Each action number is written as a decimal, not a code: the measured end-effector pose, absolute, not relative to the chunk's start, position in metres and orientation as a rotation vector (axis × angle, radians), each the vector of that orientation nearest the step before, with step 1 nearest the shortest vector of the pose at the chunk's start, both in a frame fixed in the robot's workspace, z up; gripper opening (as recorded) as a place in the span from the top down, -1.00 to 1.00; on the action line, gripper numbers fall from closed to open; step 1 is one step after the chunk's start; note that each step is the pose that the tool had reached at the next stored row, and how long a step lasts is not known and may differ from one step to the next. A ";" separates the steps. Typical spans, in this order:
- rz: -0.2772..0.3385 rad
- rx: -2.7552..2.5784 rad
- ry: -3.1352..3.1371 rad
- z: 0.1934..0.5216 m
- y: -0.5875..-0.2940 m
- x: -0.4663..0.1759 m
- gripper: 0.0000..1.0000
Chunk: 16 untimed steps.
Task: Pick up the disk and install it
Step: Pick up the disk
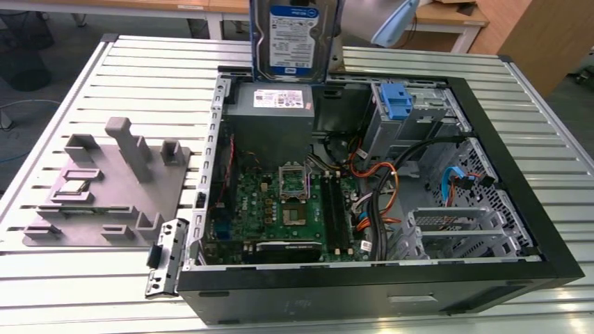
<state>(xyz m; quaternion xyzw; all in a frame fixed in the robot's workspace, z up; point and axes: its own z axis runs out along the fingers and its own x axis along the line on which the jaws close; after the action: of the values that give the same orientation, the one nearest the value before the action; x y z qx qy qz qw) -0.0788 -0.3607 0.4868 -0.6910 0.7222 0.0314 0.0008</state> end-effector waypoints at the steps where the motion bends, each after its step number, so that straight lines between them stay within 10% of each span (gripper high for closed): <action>1: 0.099 -2.170 2.267 0.487 -0.361 -0.074 0.30; 16: 0.099 -2.170 2.267 0.486 -0.361 -0.034 0.30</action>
<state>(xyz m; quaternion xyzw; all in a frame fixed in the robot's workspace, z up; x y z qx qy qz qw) -0.0342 -0.3608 0.4864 -0.6911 0.7221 0.0315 0.0008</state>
